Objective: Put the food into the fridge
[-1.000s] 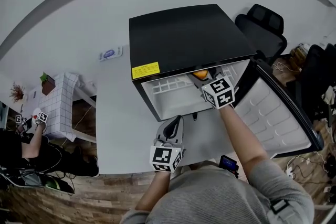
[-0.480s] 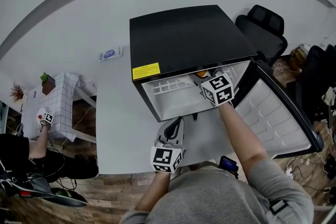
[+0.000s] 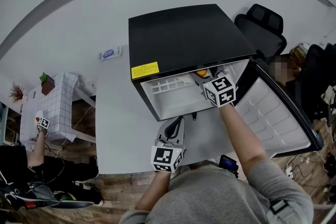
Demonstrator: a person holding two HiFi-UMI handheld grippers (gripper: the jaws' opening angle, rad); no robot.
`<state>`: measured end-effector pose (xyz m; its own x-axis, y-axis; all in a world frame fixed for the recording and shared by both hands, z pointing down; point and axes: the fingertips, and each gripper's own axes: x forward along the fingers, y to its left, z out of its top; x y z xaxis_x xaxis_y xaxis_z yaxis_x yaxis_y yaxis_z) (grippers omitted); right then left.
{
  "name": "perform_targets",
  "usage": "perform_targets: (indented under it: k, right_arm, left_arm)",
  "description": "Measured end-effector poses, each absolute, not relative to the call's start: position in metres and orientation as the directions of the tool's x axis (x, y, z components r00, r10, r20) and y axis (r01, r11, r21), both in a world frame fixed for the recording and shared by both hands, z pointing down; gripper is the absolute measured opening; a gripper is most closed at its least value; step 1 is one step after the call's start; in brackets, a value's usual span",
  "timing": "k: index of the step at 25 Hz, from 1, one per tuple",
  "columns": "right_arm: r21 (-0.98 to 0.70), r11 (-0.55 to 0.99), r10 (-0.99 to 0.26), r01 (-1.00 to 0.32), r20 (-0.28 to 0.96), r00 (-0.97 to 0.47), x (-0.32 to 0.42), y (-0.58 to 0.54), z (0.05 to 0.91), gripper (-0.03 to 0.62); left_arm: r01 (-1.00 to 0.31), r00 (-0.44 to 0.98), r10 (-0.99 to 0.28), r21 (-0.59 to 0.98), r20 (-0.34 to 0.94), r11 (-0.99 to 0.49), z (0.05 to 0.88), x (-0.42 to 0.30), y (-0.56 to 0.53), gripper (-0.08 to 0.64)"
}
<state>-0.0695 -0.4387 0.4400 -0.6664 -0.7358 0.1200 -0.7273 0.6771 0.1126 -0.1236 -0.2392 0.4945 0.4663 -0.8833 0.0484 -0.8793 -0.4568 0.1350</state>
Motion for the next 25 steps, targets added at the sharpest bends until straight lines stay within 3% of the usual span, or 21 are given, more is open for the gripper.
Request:
perform_targets:
  k: [9, 25]
  right_arm:
    - [0.057, 0.649, -0.76, -0.758, 0.053, -0.647, -0.039, -0.408, 0.427, 0.304]
    - [0.023, 0.723, -0.691, -0.691, 0.018, -0.723, -0.047, -0.311, 0.433, 0.304]
  left_arm:
    - [-0.869, 0.487, -0.872, 0.127, 0.047, -0.478, 0.493, -0.114, -0.237, 0.011]
    - [-0.855, 0.513, -0.858, 0.115, 0.039, -0.506, 0.491, -0.098, -0.227, 0.011]
